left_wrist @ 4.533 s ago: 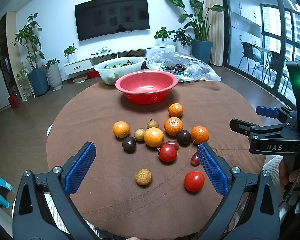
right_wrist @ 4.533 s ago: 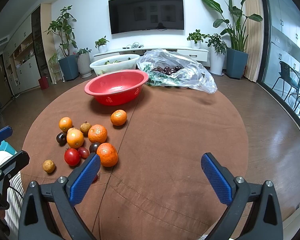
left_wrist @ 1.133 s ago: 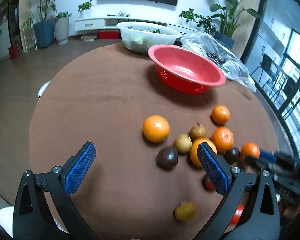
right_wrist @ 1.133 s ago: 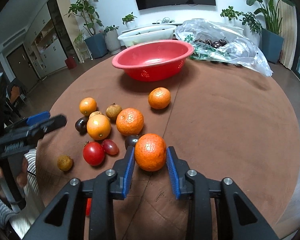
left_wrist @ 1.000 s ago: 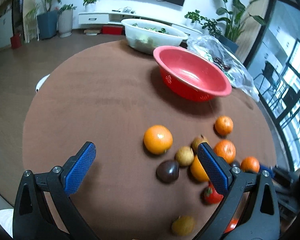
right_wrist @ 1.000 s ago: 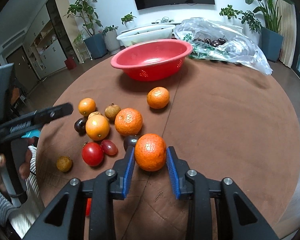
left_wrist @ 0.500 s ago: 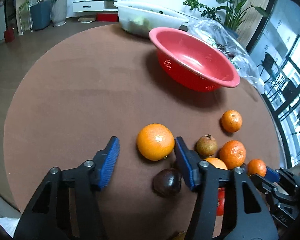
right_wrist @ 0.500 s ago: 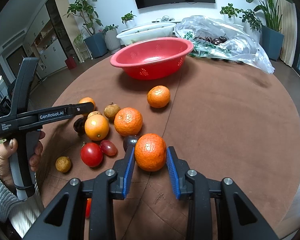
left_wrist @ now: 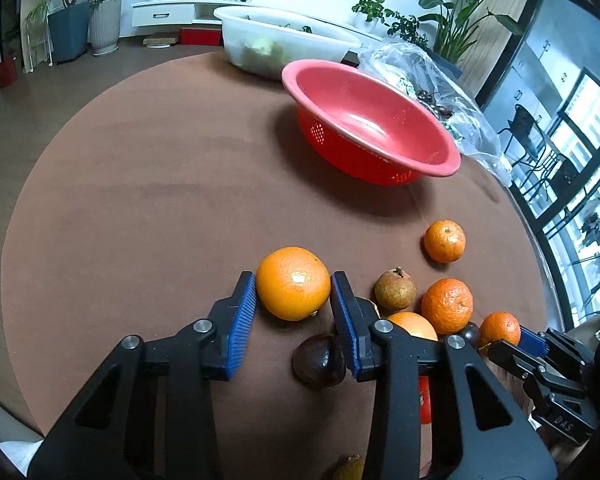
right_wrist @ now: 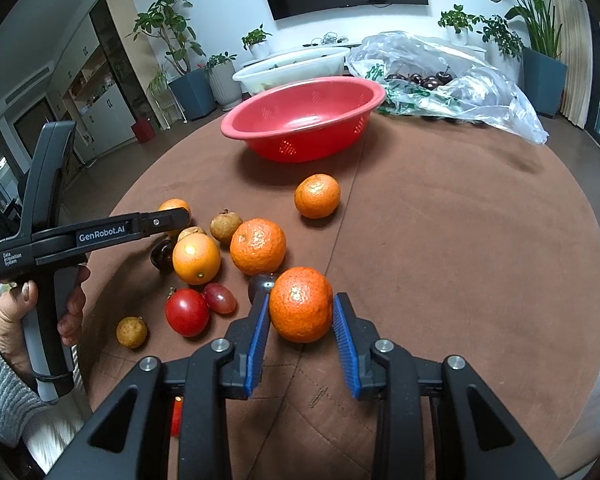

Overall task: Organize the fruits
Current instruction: 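Carry both oranges over the red bowl and open both tools to drop them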

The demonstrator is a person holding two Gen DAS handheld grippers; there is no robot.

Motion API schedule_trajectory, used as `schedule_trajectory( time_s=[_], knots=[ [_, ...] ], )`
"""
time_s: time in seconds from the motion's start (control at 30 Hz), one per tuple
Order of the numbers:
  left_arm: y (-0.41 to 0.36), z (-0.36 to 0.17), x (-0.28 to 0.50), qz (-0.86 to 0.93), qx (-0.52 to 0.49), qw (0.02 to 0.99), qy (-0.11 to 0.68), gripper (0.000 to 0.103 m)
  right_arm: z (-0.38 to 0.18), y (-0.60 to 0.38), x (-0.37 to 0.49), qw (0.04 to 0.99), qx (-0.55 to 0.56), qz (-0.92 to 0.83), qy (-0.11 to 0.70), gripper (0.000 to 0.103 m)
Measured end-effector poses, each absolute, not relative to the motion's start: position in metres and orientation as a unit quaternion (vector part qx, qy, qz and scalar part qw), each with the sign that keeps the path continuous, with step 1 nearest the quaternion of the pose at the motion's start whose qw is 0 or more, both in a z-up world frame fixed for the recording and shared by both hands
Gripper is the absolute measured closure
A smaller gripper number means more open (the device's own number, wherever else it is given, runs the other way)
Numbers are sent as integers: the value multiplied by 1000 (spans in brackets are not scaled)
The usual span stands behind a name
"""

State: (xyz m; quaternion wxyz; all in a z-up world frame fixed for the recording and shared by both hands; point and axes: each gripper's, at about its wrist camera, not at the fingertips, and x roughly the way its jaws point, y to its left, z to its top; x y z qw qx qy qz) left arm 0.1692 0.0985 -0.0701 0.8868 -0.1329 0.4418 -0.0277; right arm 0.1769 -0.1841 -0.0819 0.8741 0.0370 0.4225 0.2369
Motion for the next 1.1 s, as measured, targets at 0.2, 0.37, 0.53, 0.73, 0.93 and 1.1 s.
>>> schedule_trajectory(
  time_s=[0.2,0.37,0.53,0.73,0.93,1.1],
  knots=[
    [101,-59,166,-34,-129,892,433,67,-79,-190,177,873,58,239,421,68],
    [100,-45,170,-45,-126,897,422,67,-71,-197,180,873,83,247,412,68],
    [98,-30,179,-55,-121,902,410,67,-58,-206,195,871,119,258,400,68],
    [98,-17,194,-64,-112,906,404,67,-41,-207,218,875,140,260,384,68],
    [93,-6,216,-74,-99,910,396,67,-30,-204,247,877,152,262,374,68],
    [85,1,239,-81,-81,913,392,67,-26,-198,273,879,152,262,369,68]
  ],
)
